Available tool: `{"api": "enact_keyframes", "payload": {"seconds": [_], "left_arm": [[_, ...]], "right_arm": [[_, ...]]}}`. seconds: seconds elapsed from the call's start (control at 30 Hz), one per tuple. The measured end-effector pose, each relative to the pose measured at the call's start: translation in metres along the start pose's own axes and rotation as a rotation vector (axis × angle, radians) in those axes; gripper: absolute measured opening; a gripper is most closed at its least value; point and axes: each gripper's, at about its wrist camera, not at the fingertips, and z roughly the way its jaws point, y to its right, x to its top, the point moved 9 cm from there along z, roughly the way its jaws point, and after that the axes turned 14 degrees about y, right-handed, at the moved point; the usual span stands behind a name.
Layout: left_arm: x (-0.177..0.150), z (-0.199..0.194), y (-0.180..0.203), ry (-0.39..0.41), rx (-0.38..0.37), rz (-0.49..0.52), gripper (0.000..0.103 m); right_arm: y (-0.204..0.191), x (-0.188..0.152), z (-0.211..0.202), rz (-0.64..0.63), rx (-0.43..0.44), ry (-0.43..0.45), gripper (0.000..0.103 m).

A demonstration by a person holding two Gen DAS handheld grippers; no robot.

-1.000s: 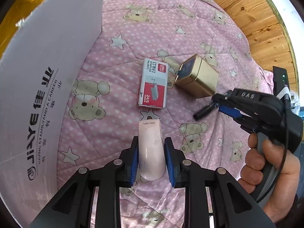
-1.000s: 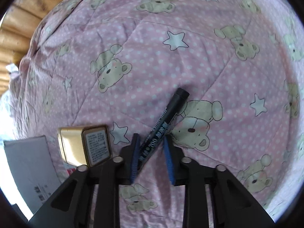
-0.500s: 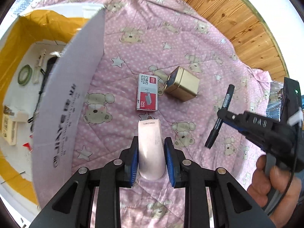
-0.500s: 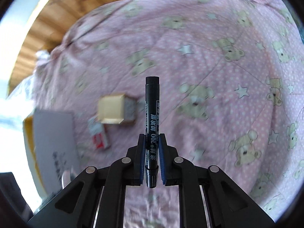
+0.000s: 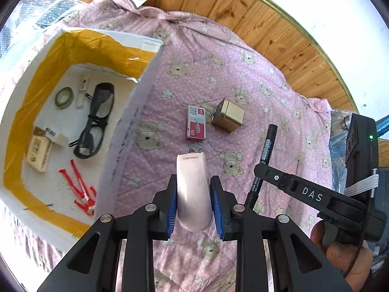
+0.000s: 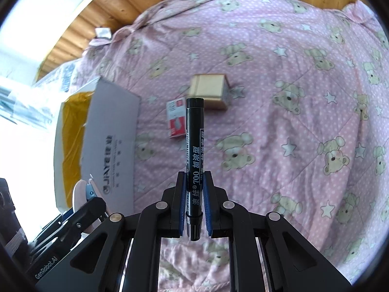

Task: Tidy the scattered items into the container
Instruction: 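Carry the black marker and pink stapler with both grippers over the box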

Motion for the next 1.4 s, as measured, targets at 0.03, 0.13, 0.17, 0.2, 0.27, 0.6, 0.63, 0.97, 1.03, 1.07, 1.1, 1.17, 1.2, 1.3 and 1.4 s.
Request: {"api": "enact_keyframes", "payload": {"seconds": [0.03, 0.13, 0.17, 0.2, 0.27, 0.6, 0.63, 0.97, 1.03, 1.07, 1.1, 1.17, 1.2, 1.3, 1.4], "left_arm": [[-0.001, -0.004, -0.001, 0.007, -0.001, 0.000, 0.027], [-0.003, -0.017, -0.004, 0.022, -0.005, -0.005, 0.027], [-0.004, -0.020, -0.006, 0.027, -0.006, -0.008, 0.027], [-0.004, -0.023, -0.008, 0.032, -0.007, -0.010, 0.027], [-0.004, -0.031, -0.012, 0.043, -0.009, -0.019, 0.027], [-0.001, -0.064, -0.039, 0.098, -0.015, -0.086, 0.027], [0.000, -0.067, -0.043, 0.104, -0.013, -0.095, 0.027], [0.015, -0.091, -0.090, 0.164, 0.008, -0.203, 0.027], [0.017, -0.094, -0.100, 0.171, 0.012, -0.223, 0.027], [0.018, -0.094, -0.104, 0.174, 0.014, -0.232, 0.027], [0.018, -0.095, -0.108, 0.177, 0.016, -0.240, 0.027], [0.022, -0.095, -0.115, 0.181, 0.020, -0.254, 0.027], [0.024, -0.095, -0.118, 0.184, 0.022, -0.260, 0.027], [0.029, -0.095, -0.128, 0.190, 0.027, -0.281, 0.027], [0.034, -0.096, -0.139, 0.196, 0.032, -0.301, 0.027]], "right_arm": [[-0.004, -0.001, -0.002, -0.010, 0.003, 0.002, 0.013], [-0.016, -0.005, -0.007, -0.034, 0.019, 0.003, 0.013], [-0.021, -0.006, -0.009, -0.045, 0.023, 0.004, 0.013], [-0.025, -0.008, -0.011, -0.053, 0.029, 0.004, 0.013], [-0.033, -0.010, -0.013, -0.069, 0.038, 0.003, 0.013], [-0.074, -0.020, -0.021, -0.156, 0.076, -0.008, 0.013], [-0.078, -0.021, -0.022, -0.165, 0.080, -0.008, 0.013], [-0.124, -0.026, -0.022, -0.251, 0.119, -0.019, 0.013], [-0.134, -0.026, -0.022, -0.267, 0.129, -0.020, 0.013], [-0.140, -0.027, -0.022, -0.275, 0.135, -0.021, 0.013], [-0.145, -0.027, -0.021, -0.282, 0.140, -0.022, 0.013], [-0.155, -0.027, -0.020, -0.296, 0.149, -0.024, 0.013], [-0.160, -0.027, -0.020, -0.303, 0.154, -0.025, 0.013], [-0.173, -0.028, -0.017, -0.323, 0.167, -0.031, 0.013], [-0.185, -0.027, -0.014, -0.339, 0.178, -0.036, 0.013]]}}
